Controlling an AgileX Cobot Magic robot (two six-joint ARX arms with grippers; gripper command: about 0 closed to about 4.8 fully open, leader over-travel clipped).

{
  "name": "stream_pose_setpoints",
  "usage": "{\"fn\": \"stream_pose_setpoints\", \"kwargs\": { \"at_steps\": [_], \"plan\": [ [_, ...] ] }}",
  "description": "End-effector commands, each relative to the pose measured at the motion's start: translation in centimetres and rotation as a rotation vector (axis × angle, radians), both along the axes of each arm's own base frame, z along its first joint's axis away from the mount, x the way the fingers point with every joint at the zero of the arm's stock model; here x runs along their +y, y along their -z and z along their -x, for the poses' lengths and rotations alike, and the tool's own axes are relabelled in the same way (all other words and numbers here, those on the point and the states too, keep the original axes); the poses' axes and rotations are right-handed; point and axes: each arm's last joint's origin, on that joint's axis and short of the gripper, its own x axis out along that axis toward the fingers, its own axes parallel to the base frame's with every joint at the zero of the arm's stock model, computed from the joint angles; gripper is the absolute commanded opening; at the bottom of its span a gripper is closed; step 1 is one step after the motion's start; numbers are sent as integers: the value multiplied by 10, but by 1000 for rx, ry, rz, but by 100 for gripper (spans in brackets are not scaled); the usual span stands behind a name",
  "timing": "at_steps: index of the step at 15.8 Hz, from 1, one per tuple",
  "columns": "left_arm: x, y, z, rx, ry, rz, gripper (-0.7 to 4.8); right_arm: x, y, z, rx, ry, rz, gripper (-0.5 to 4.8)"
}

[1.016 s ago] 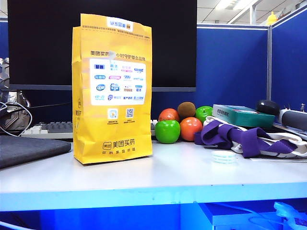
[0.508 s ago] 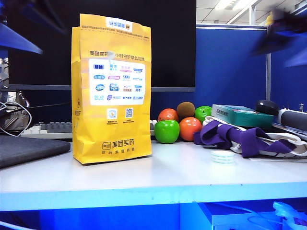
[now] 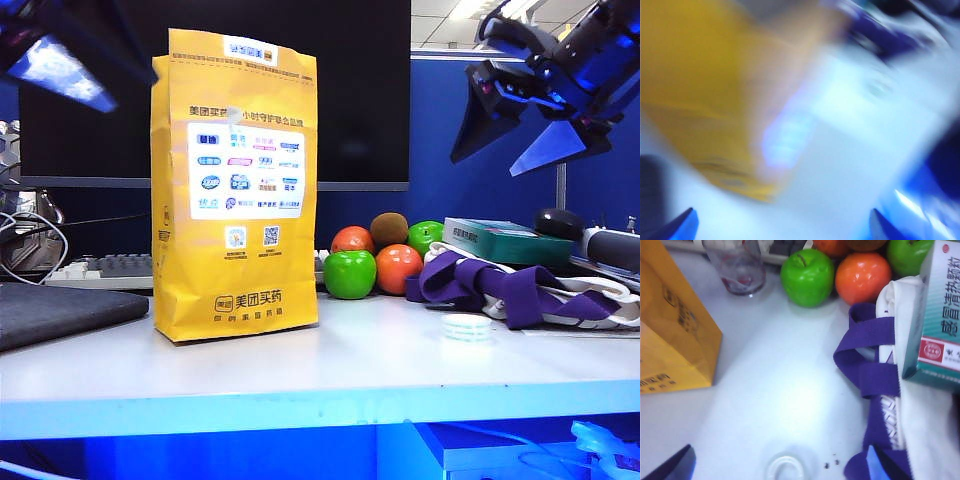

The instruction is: Pick up the transparent tape and throw it into the yellow paper bag.

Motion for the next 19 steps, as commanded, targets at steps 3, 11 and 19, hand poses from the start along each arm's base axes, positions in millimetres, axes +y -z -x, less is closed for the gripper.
{"fn": "stream_pose_setpoints", "kwargs": {
  "at_steps": [3,11,19],
  "plan": [
    [-44,-33,26,-40,276,24,479,-12,16,-10,82,2,8,479],
    [-100,-45,36,-232,322,43,479,-11,53,-32,152,-64,-24,479],
    [-117,-25,15,-198,292,9,479,-7,90,-44,268,-108,-60,479]
  ]
}}
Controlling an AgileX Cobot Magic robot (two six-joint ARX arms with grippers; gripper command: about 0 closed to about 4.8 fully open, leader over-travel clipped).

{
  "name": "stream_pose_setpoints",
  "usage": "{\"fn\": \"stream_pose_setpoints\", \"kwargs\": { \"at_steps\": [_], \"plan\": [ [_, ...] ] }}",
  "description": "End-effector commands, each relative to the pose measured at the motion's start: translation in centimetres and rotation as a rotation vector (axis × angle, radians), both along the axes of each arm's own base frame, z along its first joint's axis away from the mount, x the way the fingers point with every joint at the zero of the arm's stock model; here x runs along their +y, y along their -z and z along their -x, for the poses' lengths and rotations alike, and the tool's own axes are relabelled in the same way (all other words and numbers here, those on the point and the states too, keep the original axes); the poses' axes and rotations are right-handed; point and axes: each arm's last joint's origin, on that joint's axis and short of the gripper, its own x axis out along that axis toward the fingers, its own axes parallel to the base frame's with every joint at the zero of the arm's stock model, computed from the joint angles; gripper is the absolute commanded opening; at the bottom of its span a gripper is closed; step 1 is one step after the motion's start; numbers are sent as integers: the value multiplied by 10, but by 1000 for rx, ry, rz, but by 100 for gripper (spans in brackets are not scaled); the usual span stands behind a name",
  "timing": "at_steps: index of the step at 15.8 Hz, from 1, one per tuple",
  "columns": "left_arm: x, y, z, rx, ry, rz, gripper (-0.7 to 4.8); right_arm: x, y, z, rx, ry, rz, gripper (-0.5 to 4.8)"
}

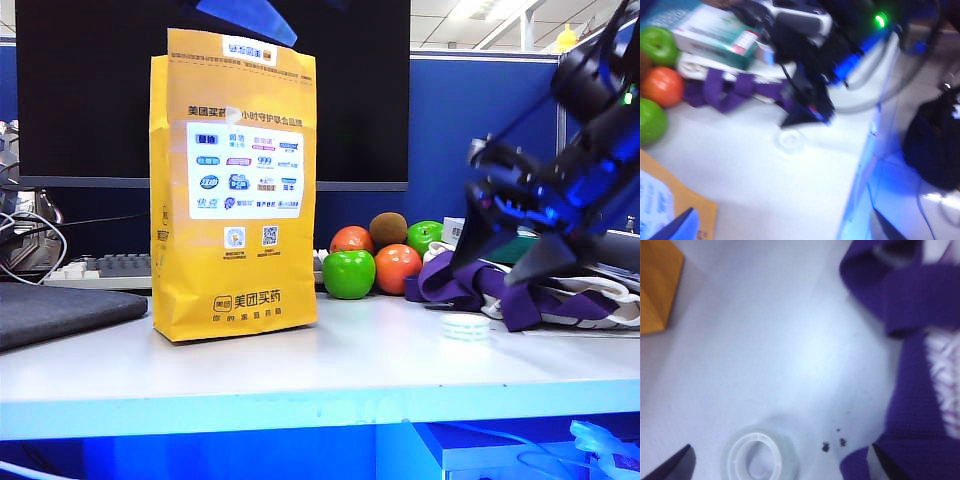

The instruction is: Pick up the transparent tape and throw it into the yellow paper bag.

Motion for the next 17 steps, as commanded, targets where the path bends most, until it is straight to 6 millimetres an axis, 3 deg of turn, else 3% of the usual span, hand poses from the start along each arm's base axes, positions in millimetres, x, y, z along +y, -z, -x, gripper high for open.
{"fn": "stream_pose_setpoints", "kwargs": {
  "at_steps": [1,4,9,12,17],
  "plan": [
    [-4,1,-3,-9,12,19,479,4,6,2,49,-32,-22,479],
    [-8,6,-7,12,38,15,479,4,10,2,75,-27,-13,479],
    [-12,11,-12,14,39,13,479,24,14,5,59,-37,95,479],
    [-12,10,-12,9,38,19,479,35,26,3,56,-37,147,479],
    [-12,11,-12,13,38,17,479,36,46,-2,90,-21,181,479]
  ]
}}
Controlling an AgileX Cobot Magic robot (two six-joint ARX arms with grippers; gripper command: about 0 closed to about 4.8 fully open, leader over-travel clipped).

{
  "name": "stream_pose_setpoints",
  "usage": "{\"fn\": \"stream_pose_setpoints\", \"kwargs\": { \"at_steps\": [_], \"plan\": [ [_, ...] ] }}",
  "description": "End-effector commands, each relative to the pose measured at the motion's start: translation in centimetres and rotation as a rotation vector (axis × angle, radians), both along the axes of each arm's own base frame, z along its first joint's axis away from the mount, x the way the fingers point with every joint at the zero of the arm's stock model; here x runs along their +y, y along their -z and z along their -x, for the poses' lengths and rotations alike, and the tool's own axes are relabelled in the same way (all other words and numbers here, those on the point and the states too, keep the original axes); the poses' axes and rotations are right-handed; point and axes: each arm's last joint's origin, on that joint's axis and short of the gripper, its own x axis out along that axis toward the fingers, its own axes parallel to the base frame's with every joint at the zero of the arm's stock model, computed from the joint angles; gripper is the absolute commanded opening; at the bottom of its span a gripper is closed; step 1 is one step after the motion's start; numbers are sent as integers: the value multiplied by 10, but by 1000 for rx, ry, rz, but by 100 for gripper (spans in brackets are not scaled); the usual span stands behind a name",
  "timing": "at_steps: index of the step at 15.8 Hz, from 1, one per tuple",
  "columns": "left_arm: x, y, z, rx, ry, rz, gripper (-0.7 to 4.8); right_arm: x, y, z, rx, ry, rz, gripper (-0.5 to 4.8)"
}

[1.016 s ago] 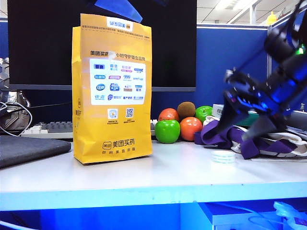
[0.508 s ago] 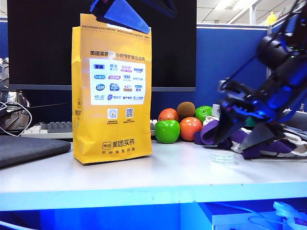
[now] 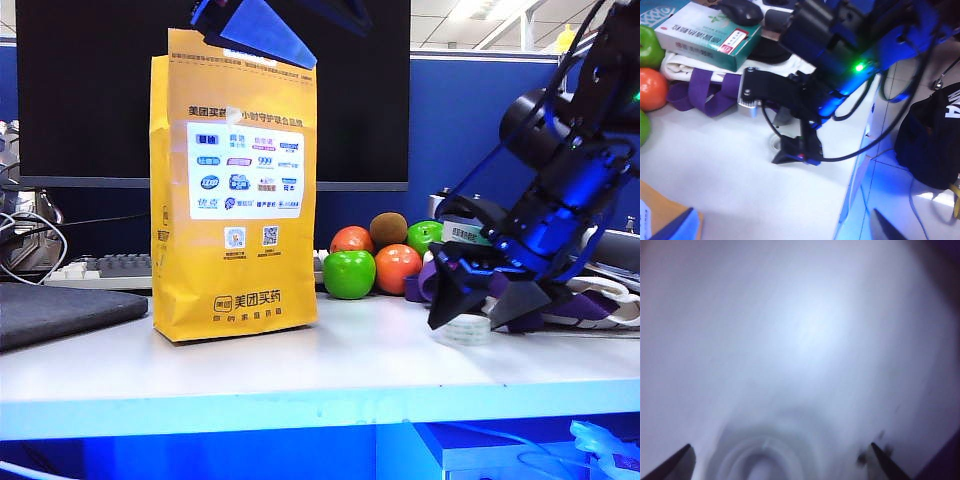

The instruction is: Pick up the transparent tape and throw it into the yellow paper bag.

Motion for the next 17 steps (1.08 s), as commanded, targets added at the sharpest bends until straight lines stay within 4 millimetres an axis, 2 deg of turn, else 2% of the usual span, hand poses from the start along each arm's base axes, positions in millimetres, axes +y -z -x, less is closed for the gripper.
{"fn": "stream_pose_setpoints", "kwargs": {
  "at_steps": [1,4,17],
  "plan": [
    [0,-2,0,-9,4,12,479,0,13,1,46,20,33,479],
    [0,-2,0,-9,4,13,479,-1,13,1,49,25,40,479],
    [0,0,1,10,16,7,479,-3,20,16,253,28,15,479]
  ]
}}
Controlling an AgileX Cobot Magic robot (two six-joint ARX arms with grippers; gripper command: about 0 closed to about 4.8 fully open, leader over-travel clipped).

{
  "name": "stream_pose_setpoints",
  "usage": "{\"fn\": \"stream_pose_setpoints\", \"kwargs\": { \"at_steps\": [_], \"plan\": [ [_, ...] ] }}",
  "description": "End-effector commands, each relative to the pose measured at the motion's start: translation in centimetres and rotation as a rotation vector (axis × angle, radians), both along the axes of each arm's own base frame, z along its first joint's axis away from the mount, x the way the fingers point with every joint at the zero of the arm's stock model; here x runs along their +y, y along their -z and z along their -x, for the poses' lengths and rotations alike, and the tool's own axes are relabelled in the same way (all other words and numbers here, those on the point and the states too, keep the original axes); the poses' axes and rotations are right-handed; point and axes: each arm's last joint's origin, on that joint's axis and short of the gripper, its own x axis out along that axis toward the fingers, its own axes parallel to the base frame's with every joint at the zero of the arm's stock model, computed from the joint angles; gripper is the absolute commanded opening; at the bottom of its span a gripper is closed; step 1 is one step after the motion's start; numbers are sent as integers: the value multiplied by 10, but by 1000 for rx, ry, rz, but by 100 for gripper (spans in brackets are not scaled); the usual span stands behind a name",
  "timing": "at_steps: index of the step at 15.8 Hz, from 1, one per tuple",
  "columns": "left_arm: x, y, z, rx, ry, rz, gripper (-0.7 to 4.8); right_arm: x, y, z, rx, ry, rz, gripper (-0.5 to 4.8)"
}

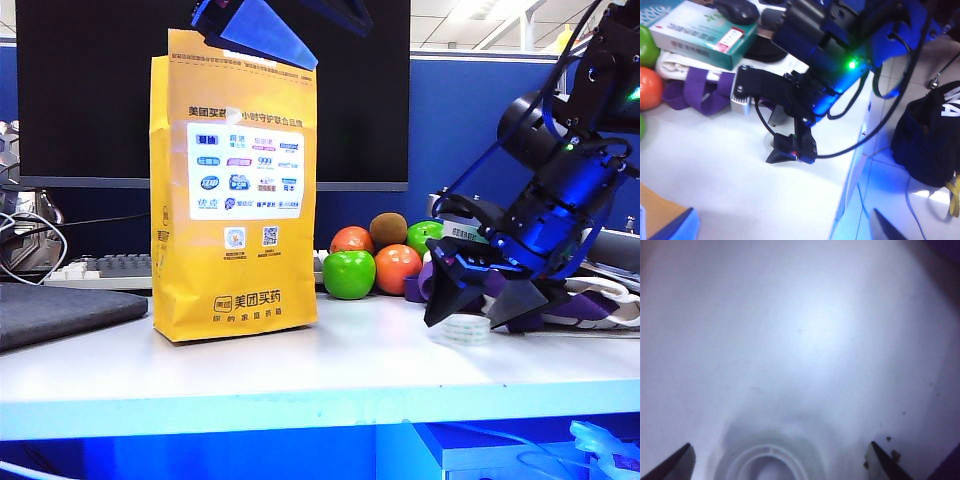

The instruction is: Pick up the transparent tape and throw it into the yellow paper bag.

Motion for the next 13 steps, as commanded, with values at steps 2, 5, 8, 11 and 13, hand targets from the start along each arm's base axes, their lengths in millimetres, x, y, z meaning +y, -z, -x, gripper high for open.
{"fn": "stream_pose_setpoints", "kwargs": {
  "at_steps": [2,5,8,11,13],
  "plan": [
    [0,-1,1,-1,7,8,479,-4,19,16,196,30,52,479],
    [0,-1,1,1,7,7,479,-6,18,17,188,73,118,479],
    [0,-1,1,2,7,6,479,-8,14,17,157,109,171,479],
    [0,-1,1,2,6,6,479,-9,13,17,158,113,182,465],
    [0,-1,1,5,5,7,479,-8,13,17,159,107,172,406]
  ]
}}
